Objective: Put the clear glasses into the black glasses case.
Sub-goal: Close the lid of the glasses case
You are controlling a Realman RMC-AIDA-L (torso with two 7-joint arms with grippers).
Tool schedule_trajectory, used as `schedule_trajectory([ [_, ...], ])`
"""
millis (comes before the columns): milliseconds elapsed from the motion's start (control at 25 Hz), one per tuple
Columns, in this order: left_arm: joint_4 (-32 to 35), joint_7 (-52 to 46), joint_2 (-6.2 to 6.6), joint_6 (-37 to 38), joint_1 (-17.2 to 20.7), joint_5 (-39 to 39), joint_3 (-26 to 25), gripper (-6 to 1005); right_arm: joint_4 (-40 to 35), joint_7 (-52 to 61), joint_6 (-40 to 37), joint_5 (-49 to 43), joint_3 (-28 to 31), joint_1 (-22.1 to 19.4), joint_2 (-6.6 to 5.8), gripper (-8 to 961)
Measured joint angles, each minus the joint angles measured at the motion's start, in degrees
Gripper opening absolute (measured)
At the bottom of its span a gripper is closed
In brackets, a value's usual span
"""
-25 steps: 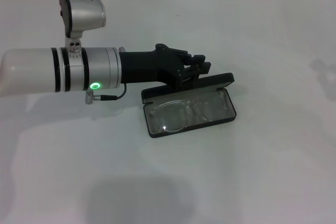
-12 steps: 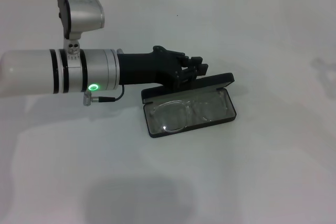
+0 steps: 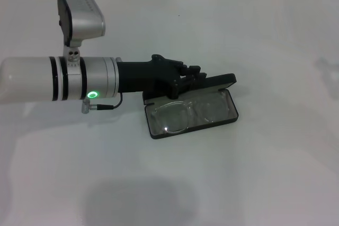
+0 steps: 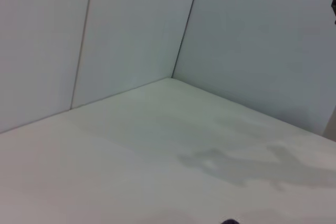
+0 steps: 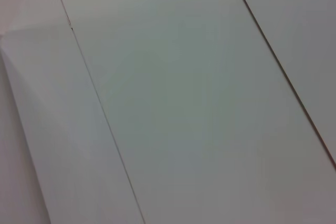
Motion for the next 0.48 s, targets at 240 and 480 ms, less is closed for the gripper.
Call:
schedule_trajectory([
  [240, -0.3, 0.0, 0.0, -0.1, 0.1, 0.1, 0.1, 220, 0.7, -0.3, 0.0, 0.0, 0.0, 0.0, -0.03, 161],
  [480, -0.4, -1.3, 0.0, 0.0, 0.5, 1.4, 2.1, 223, 1.1, -0.4, -0.2, 0.0, 0.0, 0.1, -0.03, 163],
])
